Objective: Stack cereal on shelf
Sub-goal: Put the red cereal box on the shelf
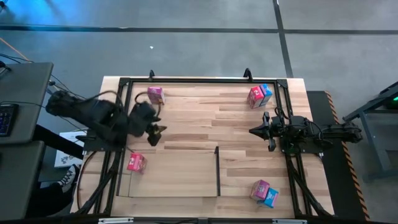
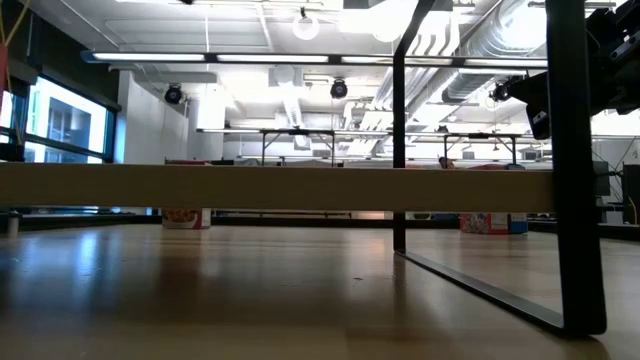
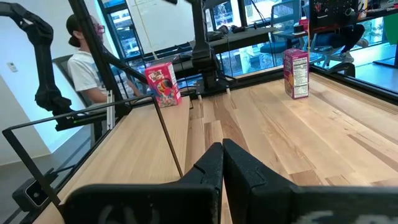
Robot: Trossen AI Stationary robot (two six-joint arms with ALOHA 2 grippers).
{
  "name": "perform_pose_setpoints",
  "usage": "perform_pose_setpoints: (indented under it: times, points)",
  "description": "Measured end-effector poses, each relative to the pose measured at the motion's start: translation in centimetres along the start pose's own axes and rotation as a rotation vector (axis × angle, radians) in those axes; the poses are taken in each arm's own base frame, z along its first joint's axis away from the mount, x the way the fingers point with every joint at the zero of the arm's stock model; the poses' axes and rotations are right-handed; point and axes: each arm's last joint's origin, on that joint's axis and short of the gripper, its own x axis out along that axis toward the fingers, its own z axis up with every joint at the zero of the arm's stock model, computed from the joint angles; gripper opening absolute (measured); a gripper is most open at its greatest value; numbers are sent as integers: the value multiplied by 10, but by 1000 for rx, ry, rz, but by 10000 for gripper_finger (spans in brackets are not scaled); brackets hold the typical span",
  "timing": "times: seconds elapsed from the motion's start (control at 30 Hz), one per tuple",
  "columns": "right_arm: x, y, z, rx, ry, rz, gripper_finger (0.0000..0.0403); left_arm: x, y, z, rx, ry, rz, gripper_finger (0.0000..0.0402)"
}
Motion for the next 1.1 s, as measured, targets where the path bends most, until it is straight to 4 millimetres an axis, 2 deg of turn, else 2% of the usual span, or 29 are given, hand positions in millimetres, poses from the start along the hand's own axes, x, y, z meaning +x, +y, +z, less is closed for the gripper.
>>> perform_pose_setpoints:
  times: [0.2, 0.37, 0.57, 0.7, 0.9, 1.1]
  points:
    - [0, 0, 0, 0, 0, 0, 0, 14, 15, 27, 113, -37, -38, 222]
    - [0, 0, 0, 0, 0, 0, 0, 23, 31, 36, 140, -55, -4, 222]
    - [0, 0, 0, 0, 0, 0, 0, 49, 46, 25, 108, -154, -216, 222]
    - [0, 0, 0, 0, 0, 0, 0, 65, 61, 16, 94, -257, -297, 222]
    - [0, 0, 0, 0, -1, 0, 0, 79, 85, 3, 57, -393, -397, 222]
    - [0, 0, 0, 0, 0, 0, 0, 84, 104, -7, 33, -556, -435, 222]
